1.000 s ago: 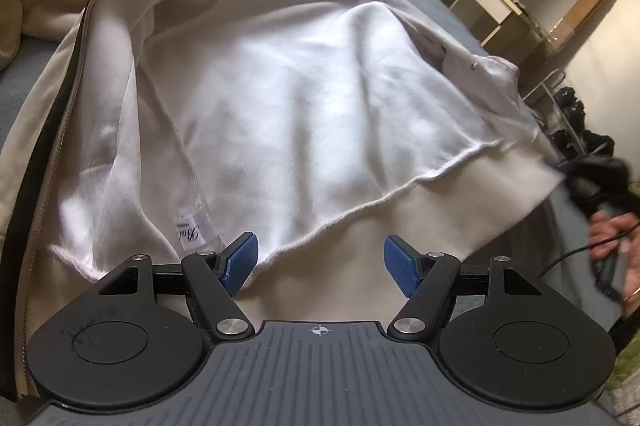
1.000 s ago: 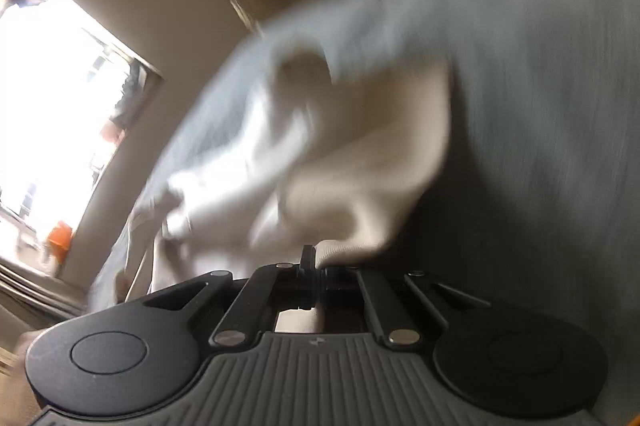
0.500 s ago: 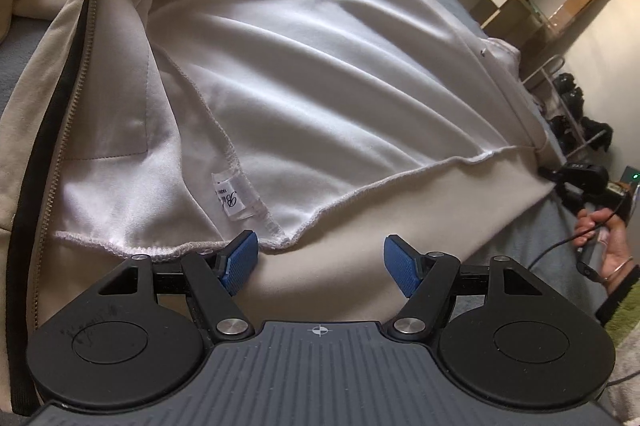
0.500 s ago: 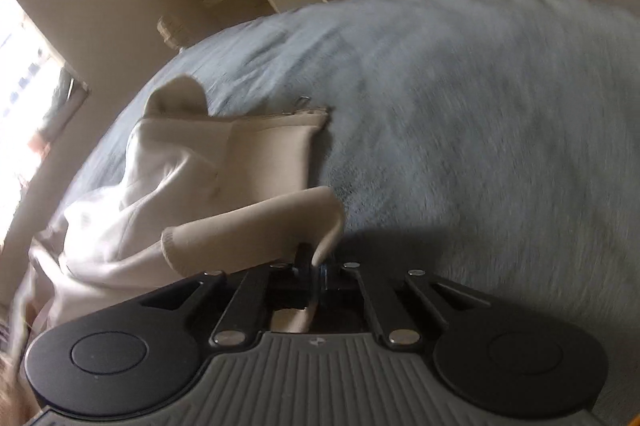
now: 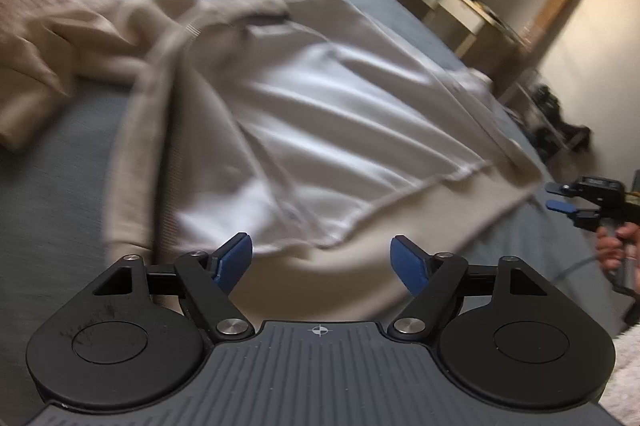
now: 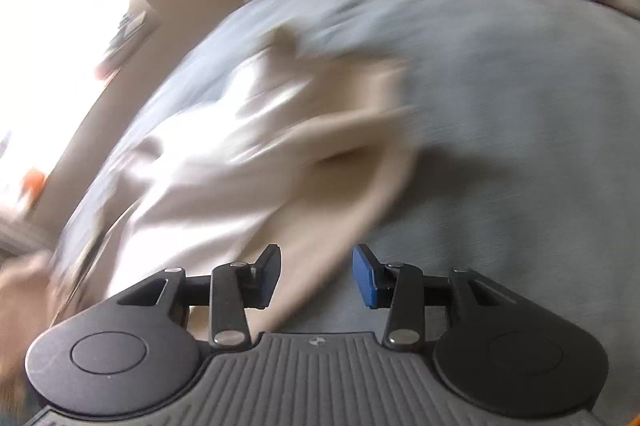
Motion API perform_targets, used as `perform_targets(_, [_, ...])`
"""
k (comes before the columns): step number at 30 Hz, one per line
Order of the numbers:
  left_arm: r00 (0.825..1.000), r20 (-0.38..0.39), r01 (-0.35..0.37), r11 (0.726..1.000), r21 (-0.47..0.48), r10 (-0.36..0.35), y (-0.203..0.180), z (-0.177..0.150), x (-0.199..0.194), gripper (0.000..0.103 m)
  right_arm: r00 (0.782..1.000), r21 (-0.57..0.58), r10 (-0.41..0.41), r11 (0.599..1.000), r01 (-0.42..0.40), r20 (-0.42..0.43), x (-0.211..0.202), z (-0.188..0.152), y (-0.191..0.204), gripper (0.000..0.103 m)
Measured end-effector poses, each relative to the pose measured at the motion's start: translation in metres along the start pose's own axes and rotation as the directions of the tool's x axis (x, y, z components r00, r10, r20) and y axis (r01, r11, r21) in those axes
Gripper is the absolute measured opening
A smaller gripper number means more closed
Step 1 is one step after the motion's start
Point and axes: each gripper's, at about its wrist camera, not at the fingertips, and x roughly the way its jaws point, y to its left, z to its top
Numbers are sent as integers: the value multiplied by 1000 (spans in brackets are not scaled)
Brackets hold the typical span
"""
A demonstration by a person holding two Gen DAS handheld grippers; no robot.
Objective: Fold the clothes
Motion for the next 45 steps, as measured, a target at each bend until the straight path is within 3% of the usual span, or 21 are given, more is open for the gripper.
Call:
perform_targets(3, [997, 44, -67, 996, -59, 70, 13, 2, -3, 78, 992, -230, 88, 967, -108, -94, 33, -26, 73, 43])
perform_targets(7, [984, 83, -145, 980, -135, 157, 29, 4, -5, 78, 983, -549, 102, 818, -171, -154, 89, -55, 168, 43])
perform_targets(9, [982, 79, -158, 977, -143, 170, 31, 6, -1, 78, 983, -627, 95, 760, -173, -157, 120, -58, 205, 42])
perform_targets(13, [989, 72, -124, 990, -65, 129, 20, 5, 16, 78, 986, -719, 54, 679, -151, -156, 167, -55, 254, 42])
perform_targets(14, [992, 69, -108, 994, -33, 110, 16, 4, 21, 78, 986, -724, 49, 673, -150, -159, 177, -53, 262, 42])
perform_targets(17, [997, 57, -58, 996, 61, 55, 1, 2, 38, 98, 985, -742, 32, 654, -148, -168, 205, -47, 285, 40])
perform_targets(21, [999, 32, 11, 983, 184, -17, -18, -1, 59, 97, 976, -765, 24, 617, -184, -216, 240, -52, 306, 39])
perform_targets(24, [999, -18, 39, 978, 205, -36, -20, -5, 77, 97, 984, -814, -89, 576, -78, -157, 279, -52, 313, 38])
perform_targets(27, [997, -65, 43, 987, 157, -33, -8, -11, 88, 98, 989, -799, -85, 600, -45, -120, 310, -27, 318, 38])
perform_targets(36, [995, -81, 81, 975, 205, -65, -5, -15, 88, 103, 993, -759, -121, 647, 70, -11, 376, 23, 344, 38])
perform_targets(42, [992, -88, 100, 980, 174, -85, -2, -13, 87, 103, 988, -730, -146, 669, 140, 55, 417, 53, 361, 37])
perform_targets(45, [993, -87, 95, 979, 180, -80, -5, -14, 87, 103, 986, -701, -164, 699, 143, 38, 416, 61, 367, 37])
